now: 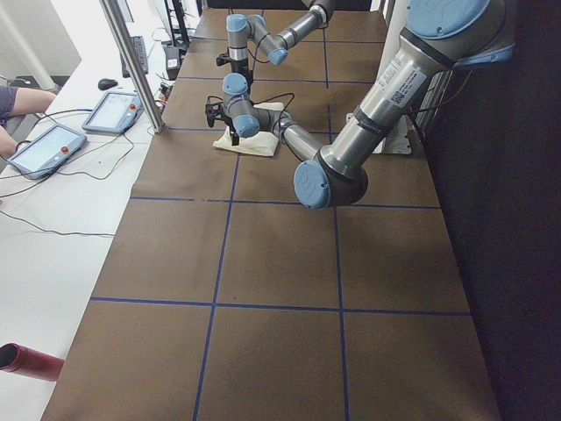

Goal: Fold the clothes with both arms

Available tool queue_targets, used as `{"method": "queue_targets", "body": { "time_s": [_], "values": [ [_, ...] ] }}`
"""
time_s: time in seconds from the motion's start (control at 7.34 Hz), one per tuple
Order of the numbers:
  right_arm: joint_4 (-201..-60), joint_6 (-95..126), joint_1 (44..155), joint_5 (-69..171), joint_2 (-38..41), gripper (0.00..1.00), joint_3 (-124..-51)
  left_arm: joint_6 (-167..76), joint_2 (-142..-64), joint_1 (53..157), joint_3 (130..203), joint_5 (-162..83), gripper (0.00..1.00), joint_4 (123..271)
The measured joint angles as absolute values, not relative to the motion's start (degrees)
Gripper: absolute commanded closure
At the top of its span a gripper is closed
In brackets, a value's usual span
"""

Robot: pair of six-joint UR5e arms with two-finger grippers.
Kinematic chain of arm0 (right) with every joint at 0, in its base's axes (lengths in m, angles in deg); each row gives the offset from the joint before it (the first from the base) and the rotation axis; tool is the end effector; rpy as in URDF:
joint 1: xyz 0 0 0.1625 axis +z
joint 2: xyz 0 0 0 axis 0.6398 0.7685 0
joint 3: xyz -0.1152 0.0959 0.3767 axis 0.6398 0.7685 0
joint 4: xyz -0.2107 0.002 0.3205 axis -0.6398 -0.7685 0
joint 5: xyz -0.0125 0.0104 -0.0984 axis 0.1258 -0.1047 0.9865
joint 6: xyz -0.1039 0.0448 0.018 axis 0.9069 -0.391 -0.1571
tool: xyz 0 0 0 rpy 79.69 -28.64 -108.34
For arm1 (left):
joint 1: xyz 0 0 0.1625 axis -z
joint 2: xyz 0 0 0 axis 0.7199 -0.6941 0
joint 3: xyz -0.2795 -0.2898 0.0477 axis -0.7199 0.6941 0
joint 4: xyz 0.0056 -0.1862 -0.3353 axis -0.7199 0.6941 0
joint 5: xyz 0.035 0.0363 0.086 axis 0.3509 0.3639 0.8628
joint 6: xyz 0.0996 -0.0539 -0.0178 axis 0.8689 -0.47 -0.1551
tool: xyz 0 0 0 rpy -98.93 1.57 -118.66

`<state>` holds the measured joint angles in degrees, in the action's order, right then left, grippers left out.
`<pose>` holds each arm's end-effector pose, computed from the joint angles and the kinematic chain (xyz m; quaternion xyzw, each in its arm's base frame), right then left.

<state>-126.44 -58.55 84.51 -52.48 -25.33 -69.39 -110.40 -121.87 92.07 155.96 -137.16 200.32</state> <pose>-0.4780 -0.5658 0.2355 -0.1132 -0.4710 0.2121 0.8487 0.4339 -0.5608 0.2718 0.0289 0.5210 -0.1410 0.8413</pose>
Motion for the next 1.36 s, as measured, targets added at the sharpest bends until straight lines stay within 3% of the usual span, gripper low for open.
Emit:
{"method": "queue_targets", "body": {
  "time_s": [0.54, 0.95, 1.36],
  "values": [
    [-139.71, -45.4, 73.62, -41.32, -26.03, 0.0, -75.59, -107.64, -118.92, 93.09, 161.86, -138.16, 0.0, 195.99],
    [-140.91, -37.46, 71.44, -34.54, -32.79, 0.0, -65.63, -107.55, -116.57, 93.38, 164.44, -138.18, 0.0, 195.74],
    [-131.09, -32.45, 74.87, -31.26, -37.87, 0.0, -50.97, -107.6, -116.03, 93.41, 165.09, -138.03, 0.0, 195.74]
  ]
}}
